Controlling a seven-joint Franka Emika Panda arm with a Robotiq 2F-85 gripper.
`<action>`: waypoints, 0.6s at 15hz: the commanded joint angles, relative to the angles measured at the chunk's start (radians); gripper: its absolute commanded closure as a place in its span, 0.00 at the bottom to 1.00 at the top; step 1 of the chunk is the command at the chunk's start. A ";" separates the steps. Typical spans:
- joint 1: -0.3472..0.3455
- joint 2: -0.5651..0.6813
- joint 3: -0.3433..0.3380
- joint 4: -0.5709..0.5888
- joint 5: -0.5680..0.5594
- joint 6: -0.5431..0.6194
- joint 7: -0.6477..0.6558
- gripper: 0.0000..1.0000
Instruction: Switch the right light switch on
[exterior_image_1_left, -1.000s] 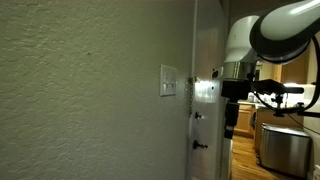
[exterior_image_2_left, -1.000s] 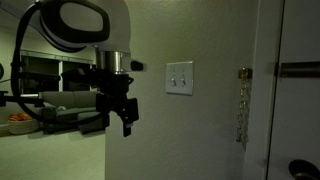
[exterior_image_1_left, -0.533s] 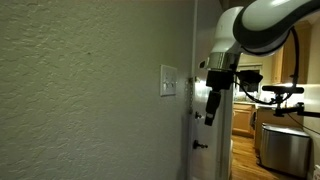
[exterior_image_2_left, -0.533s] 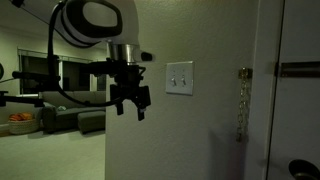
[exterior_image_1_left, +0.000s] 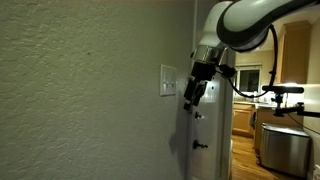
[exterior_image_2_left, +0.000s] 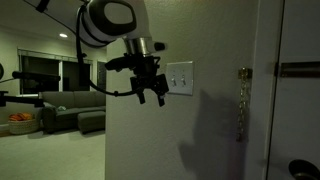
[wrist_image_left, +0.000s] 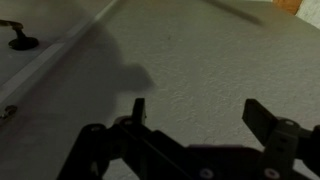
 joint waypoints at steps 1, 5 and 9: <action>-0.011 0.010 0.008 0.017 -0.012 0.002 0.013 0.00; -0.015 0.024 0.008 0.036 -0.025 0.005 0.035 0.00; -0.017 0.030 0.007 0.044 -0.028 0.009 0.035 0.00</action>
